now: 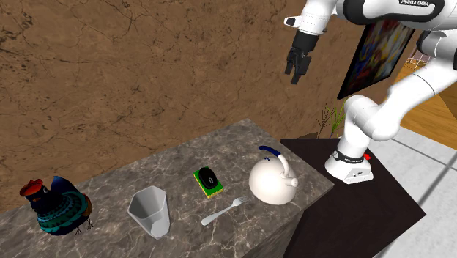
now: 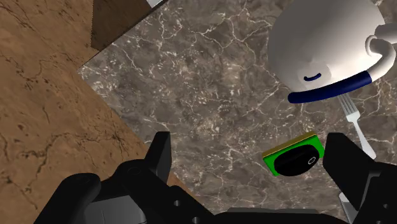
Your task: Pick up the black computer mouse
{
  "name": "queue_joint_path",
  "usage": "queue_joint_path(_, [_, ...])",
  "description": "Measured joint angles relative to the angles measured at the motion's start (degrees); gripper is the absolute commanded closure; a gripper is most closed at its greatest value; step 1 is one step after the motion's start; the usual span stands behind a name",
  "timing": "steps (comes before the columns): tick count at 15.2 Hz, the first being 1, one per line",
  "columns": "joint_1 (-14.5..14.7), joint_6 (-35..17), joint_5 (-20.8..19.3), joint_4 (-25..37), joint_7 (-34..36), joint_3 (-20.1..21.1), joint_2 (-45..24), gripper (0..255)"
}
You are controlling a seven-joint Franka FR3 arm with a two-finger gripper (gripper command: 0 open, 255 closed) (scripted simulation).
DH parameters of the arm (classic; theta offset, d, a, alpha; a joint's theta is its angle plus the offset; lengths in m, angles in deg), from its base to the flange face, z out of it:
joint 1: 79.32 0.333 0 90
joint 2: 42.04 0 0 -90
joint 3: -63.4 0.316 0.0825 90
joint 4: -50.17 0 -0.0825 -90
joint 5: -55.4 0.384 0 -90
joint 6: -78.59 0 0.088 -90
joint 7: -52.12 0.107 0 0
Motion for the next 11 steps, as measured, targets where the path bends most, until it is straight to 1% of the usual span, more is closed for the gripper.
queue_joint_path(3, [-0.1, -1.5, 0.5, -0.4, 1.9, 1.0, -1.3, 0])
queue_joint_path(11, [-0.5, -11.9, 3.0, -1.5, 15.2, 7.8, -12.4, 0])
